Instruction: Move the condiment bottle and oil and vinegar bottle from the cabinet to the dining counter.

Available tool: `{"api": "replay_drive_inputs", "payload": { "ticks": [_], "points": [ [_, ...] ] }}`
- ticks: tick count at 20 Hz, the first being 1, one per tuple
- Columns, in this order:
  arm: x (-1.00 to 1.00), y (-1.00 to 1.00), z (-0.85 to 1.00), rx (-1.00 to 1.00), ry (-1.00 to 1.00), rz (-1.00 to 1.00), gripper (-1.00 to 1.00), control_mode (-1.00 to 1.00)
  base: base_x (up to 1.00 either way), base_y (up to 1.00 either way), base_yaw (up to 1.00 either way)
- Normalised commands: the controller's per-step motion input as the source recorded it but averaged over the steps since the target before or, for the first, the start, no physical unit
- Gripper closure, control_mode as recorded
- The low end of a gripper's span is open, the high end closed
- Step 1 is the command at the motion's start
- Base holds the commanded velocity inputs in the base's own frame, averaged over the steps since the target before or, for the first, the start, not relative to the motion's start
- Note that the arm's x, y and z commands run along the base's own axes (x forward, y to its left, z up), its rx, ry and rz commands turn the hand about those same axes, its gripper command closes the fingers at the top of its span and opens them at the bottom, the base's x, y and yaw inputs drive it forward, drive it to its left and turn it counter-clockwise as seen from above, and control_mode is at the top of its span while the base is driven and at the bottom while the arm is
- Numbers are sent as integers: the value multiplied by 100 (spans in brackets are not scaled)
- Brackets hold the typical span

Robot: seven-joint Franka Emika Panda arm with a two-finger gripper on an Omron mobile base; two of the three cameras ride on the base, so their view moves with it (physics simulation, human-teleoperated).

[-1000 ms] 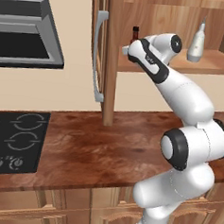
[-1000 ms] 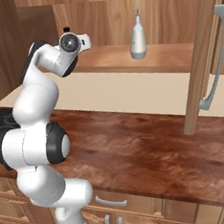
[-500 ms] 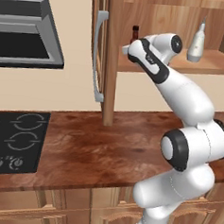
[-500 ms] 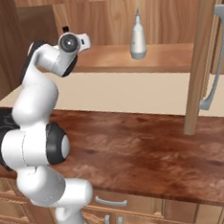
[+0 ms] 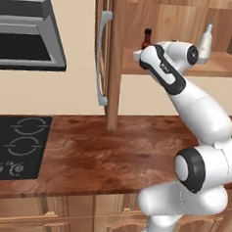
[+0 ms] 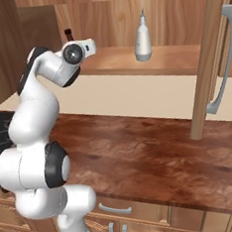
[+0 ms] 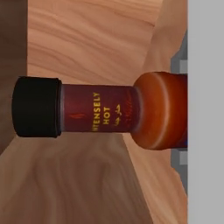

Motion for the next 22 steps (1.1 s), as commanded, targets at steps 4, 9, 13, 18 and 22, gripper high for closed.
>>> {"api": "replay_drive_inputs", "payload": {
  "ticks": [4,9,13,18,22],
  "points": [
    [-67,-33,20,0,0,-6,100,-100,0,0,0],
    [-93,-22,55,-1,0,-6,100,-100,0,0,0],
    [-100,-29,45,0,0,0,100,-100,0,0,0],
    [-100,-13,19,0,1,0,100,-100,0,0,0],
    [-100,-8,0,0,0,0,100,-100,0,0,0]
  ]
}}
